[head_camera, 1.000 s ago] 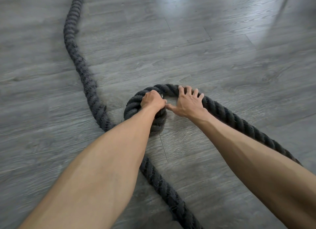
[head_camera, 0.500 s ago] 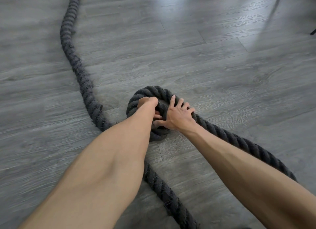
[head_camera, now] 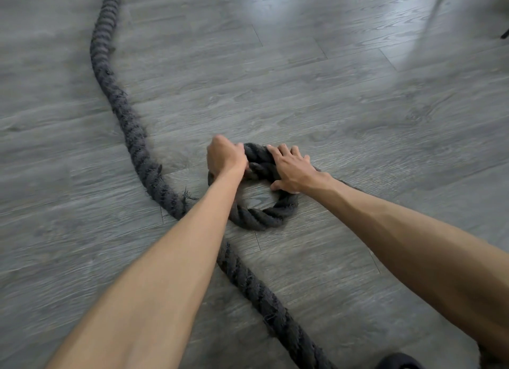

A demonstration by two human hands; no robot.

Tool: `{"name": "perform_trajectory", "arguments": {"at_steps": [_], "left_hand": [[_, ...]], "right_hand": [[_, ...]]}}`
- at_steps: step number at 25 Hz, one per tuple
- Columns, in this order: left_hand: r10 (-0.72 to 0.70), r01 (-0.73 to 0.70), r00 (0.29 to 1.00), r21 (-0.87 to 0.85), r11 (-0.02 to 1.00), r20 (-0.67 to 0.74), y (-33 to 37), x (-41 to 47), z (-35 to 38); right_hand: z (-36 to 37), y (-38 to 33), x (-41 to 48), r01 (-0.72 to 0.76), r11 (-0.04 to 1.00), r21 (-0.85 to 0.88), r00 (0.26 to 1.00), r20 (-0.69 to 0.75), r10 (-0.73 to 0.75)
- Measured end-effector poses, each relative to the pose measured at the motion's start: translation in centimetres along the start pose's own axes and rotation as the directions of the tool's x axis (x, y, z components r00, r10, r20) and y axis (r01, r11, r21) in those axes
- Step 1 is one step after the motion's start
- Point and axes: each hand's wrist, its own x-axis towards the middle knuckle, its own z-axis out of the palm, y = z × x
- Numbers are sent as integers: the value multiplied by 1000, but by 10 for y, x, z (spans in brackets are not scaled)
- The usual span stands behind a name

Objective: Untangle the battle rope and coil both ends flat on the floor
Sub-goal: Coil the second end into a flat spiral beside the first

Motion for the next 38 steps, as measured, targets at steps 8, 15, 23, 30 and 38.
{"name": "perform_trajectory", "arguments": {"at_steps": [8,15,23,30,38], "left_hand": [[281,-790,611,591,162,740,4,-14,4],[499,-678,701,692,247,509,-20,-7,-2],[277,-425,894,860,282,351,-21,15,-29],[98,-299,953,847,439,286,-25,11,-30],[-37,-287,944,869,403,328,-4,-5,-28]], "right_hand": [[3,15,-4,156,988,-13,985,-77,-156],[9,35,-18,-65,998,13,970,-233,67],[-35,46,12,-253,967,-11,967,-25,253],[-29,24,7,-324,935,143,946,81,315],[-7,2,15,-266,963,44,963,51,264]]}}
